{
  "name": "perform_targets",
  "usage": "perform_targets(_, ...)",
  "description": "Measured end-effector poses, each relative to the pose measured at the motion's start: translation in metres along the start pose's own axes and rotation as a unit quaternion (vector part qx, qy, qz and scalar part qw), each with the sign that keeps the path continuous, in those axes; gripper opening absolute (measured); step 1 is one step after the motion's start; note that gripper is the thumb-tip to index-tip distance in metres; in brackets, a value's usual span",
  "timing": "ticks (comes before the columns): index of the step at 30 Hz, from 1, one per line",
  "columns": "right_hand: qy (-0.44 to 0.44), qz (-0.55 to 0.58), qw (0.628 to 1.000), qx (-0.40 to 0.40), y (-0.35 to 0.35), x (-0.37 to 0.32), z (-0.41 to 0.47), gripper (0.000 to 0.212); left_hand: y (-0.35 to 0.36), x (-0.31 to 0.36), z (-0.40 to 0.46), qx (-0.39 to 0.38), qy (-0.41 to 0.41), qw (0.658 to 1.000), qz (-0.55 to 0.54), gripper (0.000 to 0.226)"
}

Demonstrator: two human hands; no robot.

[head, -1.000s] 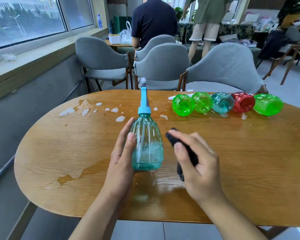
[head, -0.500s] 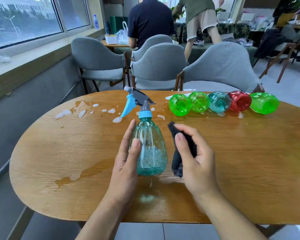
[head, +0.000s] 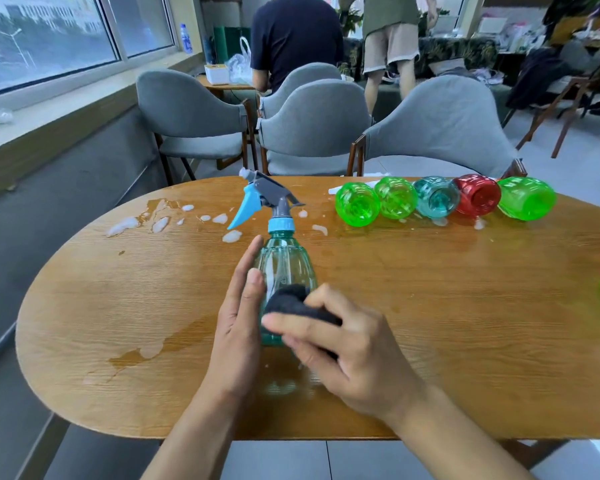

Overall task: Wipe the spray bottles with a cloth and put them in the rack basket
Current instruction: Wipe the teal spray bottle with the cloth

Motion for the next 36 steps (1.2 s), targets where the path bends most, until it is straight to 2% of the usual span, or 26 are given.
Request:
perform_targets(3, -0.024, 0.001, 1.000, 0.002, -0.001, -0.004, -0.006, 0.023, -0.002, -0.001, 0.002, 0.000, -0.011, 1.000, -0.021, 0.048)
perform_targets(8, 0.094, 0.105, 0.980, 0.141, -0.030, 0.006, 0.010, 0.026, 0.011, -0.002, -0.002, -0.056, -0.029, 0.997, -0.047, 0.050)
perform_targets(12, 0.163, 0.140, 0.968, 0.131, -0.023, 0.020, 0.024, 0.028, 0.017, -0.004, -0.005, -0.063, -0.034, 0.994, -0.078, 0.049)
perform_targets(15, 0.125, 0.112, 0.981, 0.097, -0.011, 0.014, 0.012, 0.030, 0.014, -0.004, -0.004, -0.032, -0.052, 0.993, -0.102, 0.043)
perform_targets(17, 0.090, 0.092, 0.989, 0.071, -0.006, 0.008, 0.001, 0.030, 0.007, -0.007, -0.003, -0.001, -0.070, 0.992, -0.107, 0.047)
perform_targets(20, 0.040, 0.055, 0.997, 0.028, 0.001, 0.004, -0.012, 0.029, -0.001, -0.013, -0.001, 0.013, -0.089, 0.990, -0.112, 0.064)
perform_targets(22, 0.014, 0.028, 0.999, 0.009, 0.002, 0.004, -0.017, 0.028, -0.004, -0.014, 0.001, 0.033, -0.083, 0.990, -0.112, 0.058)
perform_targets(24, 0.026, 0.024, 0.999, 0.037, -0.004, 0.007, -0.017, 0.027, -0.004, -0.013, 0.002, 0.044, -0.074, 0.990, -0.107, 0.045)
perform_targets(28, 0.088, 0.053, 0.982, 0.158, -0.021, 0.008, -0.008, 0.027, 0.004, -0.014, 0.001, 0.025, -0.061, 0.995, -0.072, 0.041)
perform_targets(33, -0.001, -0.043, 0.992, 0.117, -0.005, -0.009, -0.007, 0.028, 0.007, -0.011, -0.003, 0.015, -0.047, 0.997, -0.052, 0.043)
perform_targets(36, 0.013, -0.041, 0.993, 0.110, -0.006, 0.005, -0.009, 0.028, 0.003, -0.011, -0.003, 0.011, -0.057, 0.994, -0.093, 0.043)
Point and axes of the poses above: each hand's wrist, its own z-axis towards the middle knuckle, its own y-axis out of the palm, x = y × z, the point moved 5 cm from there along z, towards the middle knuckle, and after that the axes turned 12 degrees about y, right-handed, at the moved point
